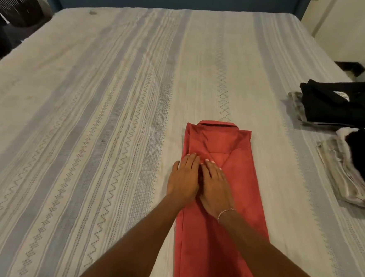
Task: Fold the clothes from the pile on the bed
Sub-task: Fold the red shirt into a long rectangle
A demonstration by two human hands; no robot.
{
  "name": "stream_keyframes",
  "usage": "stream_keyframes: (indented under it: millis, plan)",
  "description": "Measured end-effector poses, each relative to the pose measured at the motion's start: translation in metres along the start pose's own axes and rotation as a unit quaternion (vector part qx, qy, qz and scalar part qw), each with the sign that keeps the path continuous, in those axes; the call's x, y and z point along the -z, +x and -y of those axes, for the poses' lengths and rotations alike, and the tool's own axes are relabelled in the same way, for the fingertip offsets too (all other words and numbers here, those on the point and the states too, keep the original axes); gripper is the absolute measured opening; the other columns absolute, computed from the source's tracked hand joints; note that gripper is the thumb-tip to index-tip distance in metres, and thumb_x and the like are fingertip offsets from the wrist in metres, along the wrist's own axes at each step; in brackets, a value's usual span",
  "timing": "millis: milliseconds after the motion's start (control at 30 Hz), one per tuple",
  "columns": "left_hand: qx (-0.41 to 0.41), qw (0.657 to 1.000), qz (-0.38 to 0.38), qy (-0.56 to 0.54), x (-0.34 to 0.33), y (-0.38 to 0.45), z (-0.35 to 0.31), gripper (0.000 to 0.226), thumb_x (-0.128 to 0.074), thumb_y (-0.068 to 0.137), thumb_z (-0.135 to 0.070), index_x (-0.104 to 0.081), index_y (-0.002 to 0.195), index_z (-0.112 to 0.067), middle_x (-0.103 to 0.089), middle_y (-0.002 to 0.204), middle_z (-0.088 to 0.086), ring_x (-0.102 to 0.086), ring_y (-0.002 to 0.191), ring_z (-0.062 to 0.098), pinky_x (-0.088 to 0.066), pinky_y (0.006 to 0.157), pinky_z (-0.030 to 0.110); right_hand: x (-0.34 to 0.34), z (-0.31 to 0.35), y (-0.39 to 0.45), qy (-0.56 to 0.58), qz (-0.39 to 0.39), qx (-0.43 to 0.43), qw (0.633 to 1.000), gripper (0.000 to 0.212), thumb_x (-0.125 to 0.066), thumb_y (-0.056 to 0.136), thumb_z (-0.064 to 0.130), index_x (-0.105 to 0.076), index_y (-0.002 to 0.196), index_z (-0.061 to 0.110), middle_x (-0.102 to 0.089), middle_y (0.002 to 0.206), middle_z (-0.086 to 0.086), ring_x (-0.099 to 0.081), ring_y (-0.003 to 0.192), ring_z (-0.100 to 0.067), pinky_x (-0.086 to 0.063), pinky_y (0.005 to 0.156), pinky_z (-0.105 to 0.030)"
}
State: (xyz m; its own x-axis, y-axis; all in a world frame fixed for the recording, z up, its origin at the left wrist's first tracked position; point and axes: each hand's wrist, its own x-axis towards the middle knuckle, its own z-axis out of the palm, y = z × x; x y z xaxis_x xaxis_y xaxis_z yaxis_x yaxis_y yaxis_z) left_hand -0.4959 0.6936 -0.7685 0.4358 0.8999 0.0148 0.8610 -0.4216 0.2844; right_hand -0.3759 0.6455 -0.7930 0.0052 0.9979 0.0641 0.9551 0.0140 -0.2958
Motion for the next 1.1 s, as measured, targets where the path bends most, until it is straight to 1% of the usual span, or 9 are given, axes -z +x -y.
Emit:
stream_keyframes:
  millis: [133, 200, 267, 533, 667, 767, 900, 967, 1100]
  plan:
    - [-0.01, 0.999, 0.038, 0.022, -0.004, 0.044, 0.015, 0.058, -0.012, 0.107, -0.032, -0.013, 0.159, -0.009, -0.01, 0.168, 0.009, -0.003, 0.156, 0.023, -0.007, 0.126, 0.046, -0.01, 0.001, -0.003, -0.028, -0.023, -0.006, 0.999, 0.059, -0.026, 0.106, 0.037, -0.023, 0.159, 0.013, -0.03, 0.163, -0.008, -0.026, 0.152, -0.021, -0.025, 0.123, -0.044]
    - [-0.02, 0.998, 0.041, 0.034, -0.013, 0.059, 0.024, 0.071, 0.004, 0.099, -0.044, -0.008, 0.16, -0.009, -0.004, 0.169, 0.008, 0.003, 0.156, 0.022, -0.003, 0.126, 0.046, -0.014, 0.001, -0.002, -0.032, -0.021, -0.013, 0.999, 0.06, -0.024, 0.106, 0.04, -0.016, 0.161, 0.016, -0.022, 0.166, -0.003, -0.018, 0.154, -0.018, -0.02, 0.124, -0.044]
    - [-0.008, 0.998, 0.038, 0.043, -0.024, 0.074, 0.034, 0.079, 0.009, 0.094, -0.052, -0.002, 0.16, -0.01, 0.003, 0.169, 0.007, 0.007, 0.155, 0.021, 0.0, 0.126, 0.046, -0.016, 0.0, 0.0, -0.048, -0.013, -0.016, 0.999, 0.061, -0.026, 0.105, 0.041, -0.018, 0.161, 0.018, -0.015, 0.168, -0.001, -0.012, 0.155, -0.018, -0.015, 0.125, -0.047]
    - [0.02, 0.999, -0.008, 0.035, -0.039, 0.1, 0.047, 0.078, -0.008, 0.101, -0.06, -0.005, 0.161, -0.01, -0.003, 0.169, 0.008, 0.002, 0.156, 0.018, -0.002, 0.126, 0.046, -0.018, 0.0, 0.004, -0.039, 0.02, -0.035, 0.998, 0.058, -0.03, 0.104, 0.044, -0.03, 0.158, 0.022, -0.019, 0.167, -0.001, -0.01, 0.155, -0.019, -0.015, 0.125, -0.048]
    - [0.02, 0.999, -0.006, 0.028, -0.043, 0.101, 0.048, 0.077, -0.011, 0.102, -0.06, -0.005, 0.161, -0.01, -0.003, 0.169, 0.006, 0.002, 0.156, 0.017, -0.004, 0.126, 0.046, -0.005, -0.003, 0.006, 0.029, 0.04, -0.04, 0.998, 0.057, -0.03, 0.103, 0.048, -0.034, 0.156, 0.027, -0.02, 0.167, 0.006, -0.012, 0.154, -0.012, -0.018, 0.124, -0.044]
    - [0.016, 0.999, -0.022, 0.028, -0.045, 0.101, 0.049, 0.077, -0.013, 0.102, -0.06, -0.004, 0.161, -0.012, -0.001, 0.169, 0.005, 0.004, 0.156, 0.016, -0.005, 0.126, 0.046, 0.015, -0.033, 0.028, 0.037, -0.007, -0.054, 0.998, 0.055, -0.033, 0.103, 0.05, -0.042, 0.151, 0.026, -0.026, 0.165, 0.002, -0.02, 0.153, -0.016, -0.024, 0.122, -0.044]
    - [0.028, 0.999, -0.04, 0.005, -0.046, 0.1, 0.051, 0.08, -0.021, 0.099, -0.065, -0.004, 0.162, -0.018, 0.001, 0.169, 0.003, 0.005, 0.156, 0.019, -0.007, 0.126, 0.046, 0.029, -0.109, 0.084, -0.054, 0.005, -0.095, 0.994, 0.075, -0.025, 0.098, 0.065, -0.027, 0.159, 0.022, -0.016, 0.168, -0.006, -0.007, 0.156, -0.025, -0.007, 0.126, -0.046]
    - [0.039, 0.998, -0.051, -0.014, -0.047, 0.101, 0.052, 0.082, -0.027, 0.097, -0.068, -0.005, 0.162, -0.022, 0.002, 0.169, 0.004, 0.006, 0.156, 0.02, -0.007, 0.127, 0.044, 0.024, -0.129, 0.097, -0.065, 0.018, -0.119, 0.991, 0.082, -0.018, 0.095, 0.072, -0.019, 0.161, 0.023, -0.014, 0.168, -0.005, -0.006, 0.156, -0.029, -0.005, 0.126, -0.049]
    - [0.062, 0.997, -0.049, -0.014, -0.05, 0.1, 0.051, 0.088, -0.033, 0.095, -0.07, -0.003, 0.162, -0.022, 0.003, 0.169, 0.007, 0.006, 0.156, 0.02, -0.008, 0.127, 0.042, 0.013, -0.135, 0.095, -0.077, -0.002, -0.12, 0.99, 0.081, -0.017, 0.095, 0.073, -0.016, 0.161, 0.026, -0.015, 0.168, -0.005, -0.01, 0.155, -0.031, -0.008, 0.126, -0.049]
